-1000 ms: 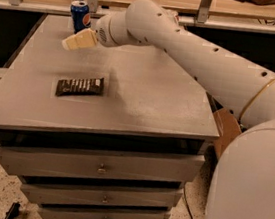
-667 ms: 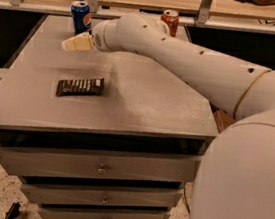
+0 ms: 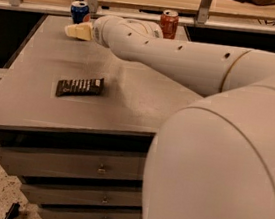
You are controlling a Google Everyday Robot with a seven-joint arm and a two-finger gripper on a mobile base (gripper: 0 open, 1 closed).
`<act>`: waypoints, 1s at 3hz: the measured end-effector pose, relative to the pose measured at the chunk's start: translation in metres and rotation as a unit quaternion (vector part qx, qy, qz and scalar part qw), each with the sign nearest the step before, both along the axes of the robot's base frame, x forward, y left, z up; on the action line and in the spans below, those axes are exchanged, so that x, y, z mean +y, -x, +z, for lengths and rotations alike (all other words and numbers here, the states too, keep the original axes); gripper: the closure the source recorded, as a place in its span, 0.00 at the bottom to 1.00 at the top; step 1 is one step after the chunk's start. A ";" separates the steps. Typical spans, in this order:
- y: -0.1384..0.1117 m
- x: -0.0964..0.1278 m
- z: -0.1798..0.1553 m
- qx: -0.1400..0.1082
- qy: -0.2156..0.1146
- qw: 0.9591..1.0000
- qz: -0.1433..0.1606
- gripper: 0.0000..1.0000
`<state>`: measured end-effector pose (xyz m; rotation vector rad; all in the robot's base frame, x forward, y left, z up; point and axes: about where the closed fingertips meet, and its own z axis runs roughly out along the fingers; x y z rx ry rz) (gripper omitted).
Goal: Move pepsi can near rxbar chocolate
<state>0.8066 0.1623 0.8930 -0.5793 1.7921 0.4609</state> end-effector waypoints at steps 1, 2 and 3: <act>-0.021 -0.030 0.009 -0.011 -0.021 0.999 -0.043 0.00; -0.036 -0.056 0.015 -0.023 -0.026 0.997 -0.064 0.00; -0.037 -0.052 0.016 -0.023 -0.028 0.998 -0.048 0.00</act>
Offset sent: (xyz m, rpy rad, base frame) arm 0.0444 -0.0613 0.0178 0.1086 -0.0558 -0.1119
